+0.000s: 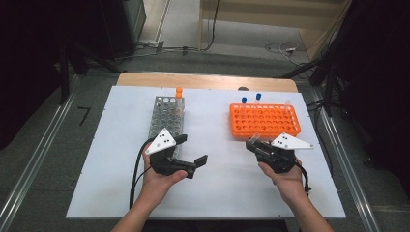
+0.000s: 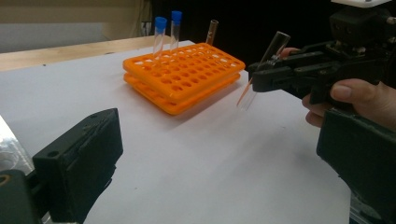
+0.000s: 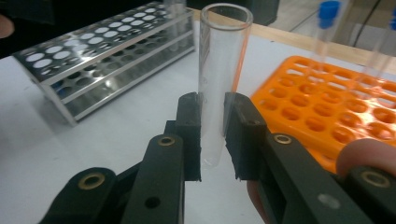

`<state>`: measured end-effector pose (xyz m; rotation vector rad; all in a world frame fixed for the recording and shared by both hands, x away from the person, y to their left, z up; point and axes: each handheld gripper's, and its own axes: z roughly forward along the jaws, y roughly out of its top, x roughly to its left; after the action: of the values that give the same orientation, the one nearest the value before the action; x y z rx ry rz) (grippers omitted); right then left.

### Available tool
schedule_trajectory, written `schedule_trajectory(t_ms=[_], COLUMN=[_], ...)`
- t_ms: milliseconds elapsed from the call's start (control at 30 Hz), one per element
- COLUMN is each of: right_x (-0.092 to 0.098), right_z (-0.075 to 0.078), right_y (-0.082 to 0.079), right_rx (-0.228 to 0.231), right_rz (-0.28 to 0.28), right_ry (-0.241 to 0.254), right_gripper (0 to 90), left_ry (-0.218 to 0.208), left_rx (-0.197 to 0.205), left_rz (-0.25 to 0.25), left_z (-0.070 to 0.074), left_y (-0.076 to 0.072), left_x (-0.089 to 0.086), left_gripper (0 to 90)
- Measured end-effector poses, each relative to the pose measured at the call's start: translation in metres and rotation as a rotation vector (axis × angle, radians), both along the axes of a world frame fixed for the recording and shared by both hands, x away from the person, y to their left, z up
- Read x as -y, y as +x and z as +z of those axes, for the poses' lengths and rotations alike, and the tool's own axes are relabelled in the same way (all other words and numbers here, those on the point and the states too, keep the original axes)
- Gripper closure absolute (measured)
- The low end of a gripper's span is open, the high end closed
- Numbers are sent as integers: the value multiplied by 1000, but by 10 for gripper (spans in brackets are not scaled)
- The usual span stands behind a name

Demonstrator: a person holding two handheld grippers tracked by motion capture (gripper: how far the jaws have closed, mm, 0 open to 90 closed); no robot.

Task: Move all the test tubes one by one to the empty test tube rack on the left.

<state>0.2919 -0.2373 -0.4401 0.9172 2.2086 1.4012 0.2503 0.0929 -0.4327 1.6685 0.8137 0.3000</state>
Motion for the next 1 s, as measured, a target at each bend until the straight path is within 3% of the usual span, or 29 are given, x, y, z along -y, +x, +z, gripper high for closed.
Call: schedule_trajectory(t_ms=[700,1000], right_x=[-51,-64], right_z=[0,-3], right_y=[-31,-39], right_rx=[-6,-18], right_rz=[177,232], right_ry=[-18,-34], right_gripper=[734,734], left_ry=[-7,6], left_rx=[10,16], left_rz=[-76,-167], left_z=[1,-1], left_y=[-5,-7], left_x=[19,30], left_gripper=[74,317])
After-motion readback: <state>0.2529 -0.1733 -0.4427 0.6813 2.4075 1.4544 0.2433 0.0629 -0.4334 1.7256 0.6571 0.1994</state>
